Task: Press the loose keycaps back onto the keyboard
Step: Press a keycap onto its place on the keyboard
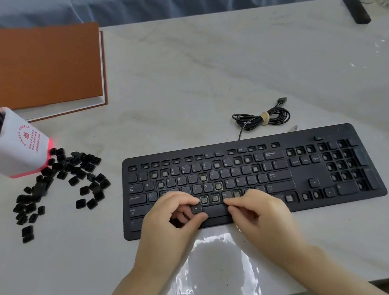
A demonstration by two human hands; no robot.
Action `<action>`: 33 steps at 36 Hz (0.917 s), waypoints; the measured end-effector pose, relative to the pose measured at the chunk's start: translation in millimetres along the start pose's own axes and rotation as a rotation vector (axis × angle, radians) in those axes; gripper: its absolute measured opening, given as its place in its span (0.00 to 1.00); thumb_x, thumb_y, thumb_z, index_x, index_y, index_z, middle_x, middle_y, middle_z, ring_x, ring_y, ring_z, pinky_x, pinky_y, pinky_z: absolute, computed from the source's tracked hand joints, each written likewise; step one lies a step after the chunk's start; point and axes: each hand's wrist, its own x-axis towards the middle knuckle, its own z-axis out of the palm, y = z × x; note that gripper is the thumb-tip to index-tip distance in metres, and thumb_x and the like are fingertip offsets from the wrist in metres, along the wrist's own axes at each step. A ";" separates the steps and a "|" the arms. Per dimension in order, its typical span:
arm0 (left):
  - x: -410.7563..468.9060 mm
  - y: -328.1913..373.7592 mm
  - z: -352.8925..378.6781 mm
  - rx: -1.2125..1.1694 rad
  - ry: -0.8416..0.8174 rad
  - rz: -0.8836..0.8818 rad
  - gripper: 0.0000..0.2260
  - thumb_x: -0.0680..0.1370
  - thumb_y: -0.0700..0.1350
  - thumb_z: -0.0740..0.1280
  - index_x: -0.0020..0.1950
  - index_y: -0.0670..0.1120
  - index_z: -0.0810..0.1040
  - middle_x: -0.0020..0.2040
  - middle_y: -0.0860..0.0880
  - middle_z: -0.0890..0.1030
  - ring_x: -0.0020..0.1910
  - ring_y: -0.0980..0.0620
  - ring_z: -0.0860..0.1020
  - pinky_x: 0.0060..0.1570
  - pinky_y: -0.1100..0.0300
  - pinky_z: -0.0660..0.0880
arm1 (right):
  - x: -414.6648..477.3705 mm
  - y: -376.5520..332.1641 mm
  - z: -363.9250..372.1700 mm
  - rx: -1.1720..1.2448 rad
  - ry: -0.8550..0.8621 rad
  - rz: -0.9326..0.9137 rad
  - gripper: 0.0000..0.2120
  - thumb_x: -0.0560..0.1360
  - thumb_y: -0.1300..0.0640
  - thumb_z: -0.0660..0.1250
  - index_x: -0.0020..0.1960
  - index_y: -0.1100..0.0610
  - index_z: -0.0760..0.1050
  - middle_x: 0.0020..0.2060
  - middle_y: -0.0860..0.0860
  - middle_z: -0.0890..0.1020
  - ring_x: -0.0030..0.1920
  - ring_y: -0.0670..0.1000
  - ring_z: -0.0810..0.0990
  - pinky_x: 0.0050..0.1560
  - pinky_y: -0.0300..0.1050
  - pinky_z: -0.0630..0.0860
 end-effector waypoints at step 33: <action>2.7 -33.2 2.3 0.693 0.010 0.157 0.23 0.77 0.52 0.57 0.67 0.41 0.73 0.70 0.45 0.70 0.72 0.50 0.63 0.71 0.52 0.55 | 11.3 -37.6 -35.4 1.105 -0.124 0.680 0.10 0.69 0.72 0.66 0.48 0.62 0.80 0.31 0.52 0.79 0.43 0.55 0.84 0.42 0.37 0.80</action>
